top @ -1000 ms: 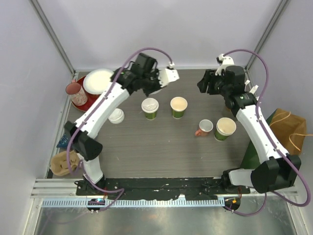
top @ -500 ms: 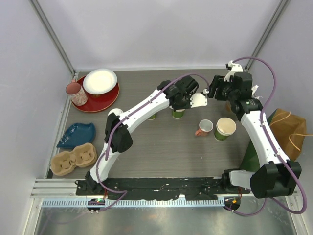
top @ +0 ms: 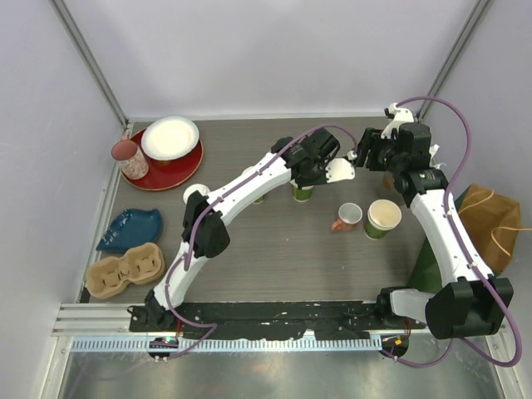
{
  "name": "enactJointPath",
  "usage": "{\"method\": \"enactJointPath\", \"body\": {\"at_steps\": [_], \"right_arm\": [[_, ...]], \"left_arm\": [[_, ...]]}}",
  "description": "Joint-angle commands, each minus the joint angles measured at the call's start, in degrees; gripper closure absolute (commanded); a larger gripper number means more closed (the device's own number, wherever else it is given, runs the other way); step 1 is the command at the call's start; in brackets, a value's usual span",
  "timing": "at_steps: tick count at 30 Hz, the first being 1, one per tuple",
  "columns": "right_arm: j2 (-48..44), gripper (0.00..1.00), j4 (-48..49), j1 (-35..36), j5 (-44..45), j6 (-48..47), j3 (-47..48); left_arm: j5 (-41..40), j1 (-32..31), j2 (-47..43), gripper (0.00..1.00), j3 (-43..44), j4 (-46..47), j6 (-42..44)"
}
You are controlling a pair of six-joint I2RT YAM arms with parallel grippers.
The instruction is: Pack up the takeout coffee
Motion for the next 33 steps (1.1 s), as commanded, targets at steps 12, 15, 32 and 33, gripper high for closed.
{"method": "enactJointPath", "body": {"at_steps": [12,15,32,33], "right_arm": [[-2.94,0.38,0.98,0.17,-1.63,-1.03,0.27],[-2.76,0.38,0.8,0.25,-1.89,-1.03,0.18],[-2.5,0.38,0.8,0.17,-2.42,-1.3,0.27],[-2.5,0.38,0.72,0.16,-2.42,-1.3,0.35]], "left_arm": [[0.37,-1.63,2.94,1.0,3.58,2.65,-0.69],[-0.07,-1.63,3.65,1.0,3.58,3.18,-0.43],[-1.38,-4.43,0.66,1.0,1.74,4.41,0.53],[-1.91,-4.61,0.75,1.0,1.82,4.5,0.97]]}}
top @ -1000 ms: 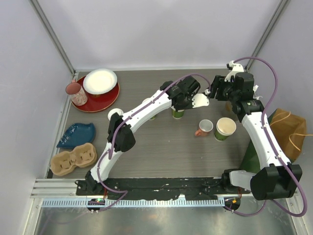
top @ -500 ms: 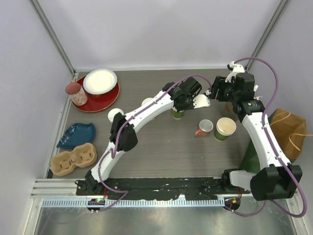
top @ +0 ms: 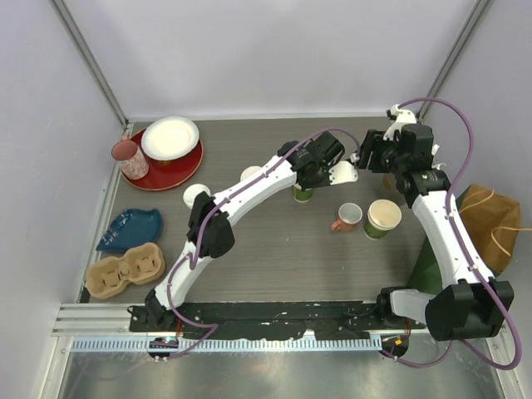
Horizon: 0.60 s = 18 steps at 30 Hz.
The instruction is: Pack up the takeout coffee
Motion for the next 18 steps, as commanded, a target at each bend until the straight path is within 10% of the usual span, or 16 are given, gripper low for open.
{"method": "enactJointPath", "body": {"at_steps": [1,18], "right_arm": [[-1.62,0.38,2.29,0.73,-2.95,-0.23,0.57],[-1.62,0.38,2.02,0.73,-3.12,-0.58,0.66]], "left_arm": [[-0.62,-3.63,-2.27,1.0,0.23,3.12,2.38],[0.42,-5.39,-3.58,1.0,0.05,2.86,2.2]]}}
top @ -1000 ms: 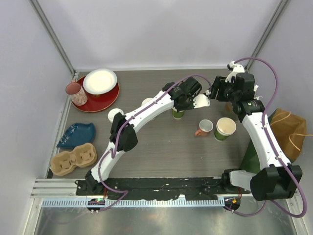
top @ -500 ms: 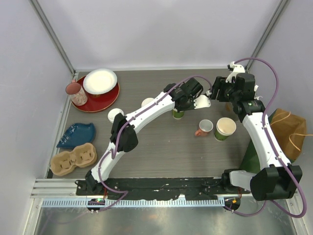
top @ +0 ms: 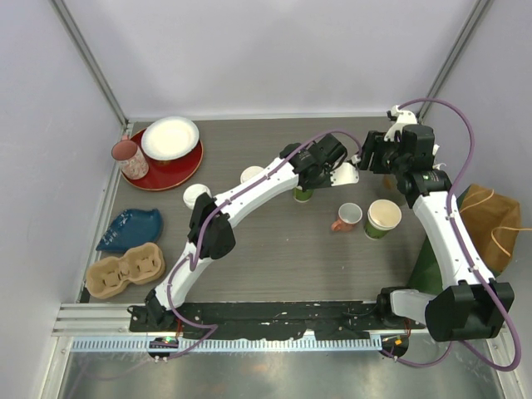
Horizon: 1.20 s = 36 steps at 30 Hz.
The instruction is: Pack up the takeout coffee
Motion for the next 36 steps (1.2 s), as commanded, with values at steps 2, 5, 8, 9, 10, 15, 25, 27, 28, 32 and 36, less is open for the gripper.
{"method": "enactJointPath", "body": {"at_steps": [2,5,8,9,10,15,25,27,28,32,36], "right_arm": [[-1.45,0.38,3.1,1.08,-3.08,0.43,0.66],[-1.45,0.38,3.1,1.08,-2.99,0.43,0.66],[-1.45,0.38,3.1,1.17,-2.99,0.34,0.75],[-1.45,0.38,3.01,1.08,-2.99,0.34,0.75],[-1.54,0.38,2.92,1.17,-2.9,0.43,0.75],[-1.54,0.38,3.01,1.08,-2.55,0.34,0.84],[-1.62,0.38,2.66,1.08,-2.2,0.16,0.93],[-1.62,0.38,2.74,1.08,-2.29,0.16,0.93],[-1.45,0.38,2.74,1.08,-2.29,0.16,1.01],[-1.45,0.38,2.66,1.08,-1.76,0.25,1.1],[-1.97,0.38,2.48,1.08,-0.97,0.08,1.01]], "left_arm": [[4.55,-4.54,-3.48,1.0,0.18,2.55,2.36],[4.73,-4.63,-3.3,1.0,0.36,2.73,2.36],[4.82,-4.63,-2.95,1.0,0.8,2.73,2.27],[5.08,-4.63,-2.86,1.0,0.89,2.73,2.36],[5.26,-4.63,-2.77,1.0,0.89,2.73,2.18],[6.75,-4.63,-1.72,1.0,1.06,2.73,1.13],[7.28,-4.71,-1.1,1.0,0.89,2.29,1.22],[7.37,-4.89,-1.28,1.0,0.89,2.55,1.13],[7.28,-4.89,-1.45,1.0,0.89,2.81,1.04],[8.86,-4.98,-1.81,1.0,0.54,2.29,0.95],[8.77,-5.24,-1.54,1.0,-1.31,1.94,1.83]]}}
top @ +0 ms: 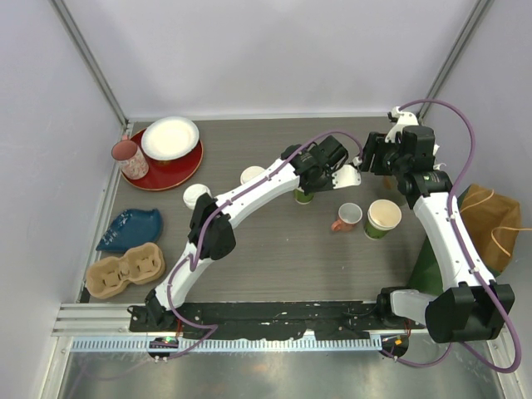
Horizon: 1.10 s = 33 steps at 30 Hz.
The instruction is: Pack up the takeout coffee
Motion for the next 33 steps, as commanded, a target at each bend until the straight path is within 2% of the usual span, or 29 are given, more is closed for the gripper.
{"method": "enactJointPath", "body": {"at_steps": [1,5,7,11,14,19,26,33], "right_arm": [[-1.39,0.38,3.62,1.19,-2.34,0.45,1.01],[-1.3,0.38,3.44,1.19,-2.43,0.36,1.01],[-1.12,0.38,3.35,1.19,-2.52,0.36,1.01],[-1.21,0.37,3.35,1.19,-2.61,0.36,1.1],[-1.12,0.38,3.18,1.28,-2.78,0.53,1.19],[-0.86,0.38,3.09,1.28,-3.05,0.45,1.36],[-0.42,0.38,2.65,1.19,-3.23,0.71,2.94],[-0.33,0.37,0.81,1.19,-3.75,1.06,6.9]], "left_arm": [[4.73,-4.76,-1.54,1.0,-1.35,2.0,3.71],[4.81,-4.76,-1.98,1.0,-1.18,2.09,3.53],[4.9,-4.76,-2.07,0.95,-0.83,2.09,3.45],[4.9,-4.76,-2.6,0.79,-0.13,2.09,2.92],[4.73,-4.76,-3.21,0.73,0.93,1.91,2.83],[2.62,-4.76,-3.91,0.69,1.37,2.26,2.92],[2.79,-4.76,-6.02,0.58,2.6,1.47,1.52],[2.44,-4.67,-8.66,0.54,1.47,0.77,1.51]]}}
